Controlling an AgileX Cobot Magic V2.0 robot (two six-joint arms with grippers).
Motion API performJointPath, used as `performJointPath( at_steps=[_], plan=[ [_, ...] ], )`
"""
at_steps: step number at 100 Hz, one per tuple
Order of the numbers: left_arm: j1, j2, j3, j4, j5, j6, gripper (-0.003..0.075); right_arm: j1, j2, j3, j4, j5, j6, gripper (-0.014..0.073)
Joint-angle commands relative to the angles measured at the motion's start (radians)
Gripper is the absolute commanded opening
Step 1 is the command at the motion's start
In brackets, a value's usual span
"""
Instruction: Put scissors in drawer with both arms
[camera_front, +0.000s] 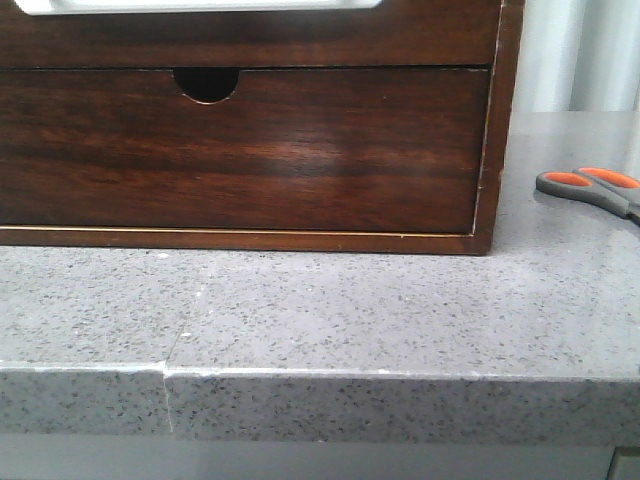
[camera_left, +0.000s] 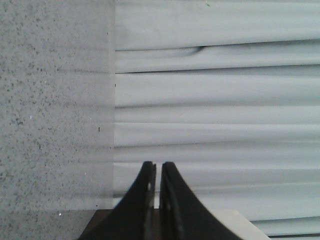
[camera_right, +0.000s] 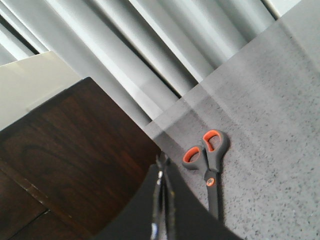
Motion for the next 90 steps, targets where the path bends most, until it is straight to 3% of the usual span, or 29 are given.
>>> performJointPath(
  at_steps=[1,25,51,62,79,90],
  plan=[
    [0.003,-0.034,0.019,-0.010,0.053,-0.004,-0.0020,0.003,-0.028,-0.059,0.009,-0.010,-0.004,-0.0045],
    [0.003,-0.011,-0.063,0.171,0.392,0.059,-0.0019,0.003,0.003,-0.186,-0.104,0.220,-0.025,-0.0013],
    [0.003,0.213,-0.308,0.344,0.598,0.241,-0.0009,0.003,0.206,-0.388,-0.184,0.488,-0.025,0.0295],
    [-0.039,0.317,-0.409,0.366,0.622,0.304,0.0065,0.003,0.319,-0.456,-0.188,0.555,-0.025,0.0384],
    [-0.075,0.494,-0.539,0.520,0.709,0.318,0.0198,0.014,0.360,-0.471,-0.190,0.465,-0.025,0.0384],
    [-0.131,0.602,-0.588,0.493,0.765,0.318,0.0255,0.014,0.360,-0.471,-0.192,0.443,-0.025,0.0384]
  ],
)
